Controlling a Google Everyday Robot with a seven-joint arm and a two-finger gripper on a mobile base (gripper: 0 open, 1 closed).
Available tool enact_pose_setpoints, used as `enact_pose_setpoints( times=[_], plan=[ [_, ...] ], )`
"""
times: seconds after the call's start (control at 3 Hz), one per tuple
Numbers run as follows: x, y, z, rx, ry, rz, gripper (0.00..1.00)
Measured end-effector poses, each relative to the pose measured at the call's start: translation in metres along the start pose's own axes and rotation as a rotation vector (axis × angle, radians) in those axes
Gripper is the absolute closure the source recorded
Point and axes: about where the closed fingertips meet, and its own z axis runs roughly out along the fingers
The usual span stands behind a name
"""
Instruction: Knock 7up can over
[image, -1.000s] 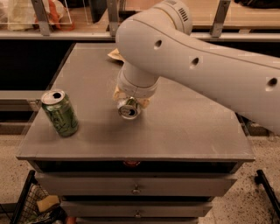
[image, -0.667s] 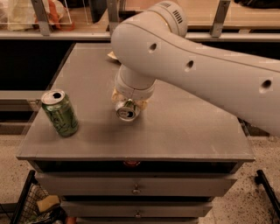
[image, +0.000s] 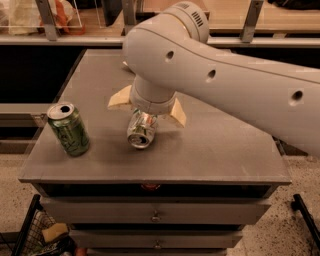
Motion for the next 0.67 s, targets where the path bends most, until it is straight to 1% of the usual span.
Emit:
enact_pose_setpoints(
  times=[0.33, 0.67],
  plan=[
    [0.0021, 0.0004, -0.001, -0.007, -0.006, 0.0, 0.0],
    [0.01, 0.0011, -0.0054, -0.015, -0.032, 0.029, 0.0]
  ],
)
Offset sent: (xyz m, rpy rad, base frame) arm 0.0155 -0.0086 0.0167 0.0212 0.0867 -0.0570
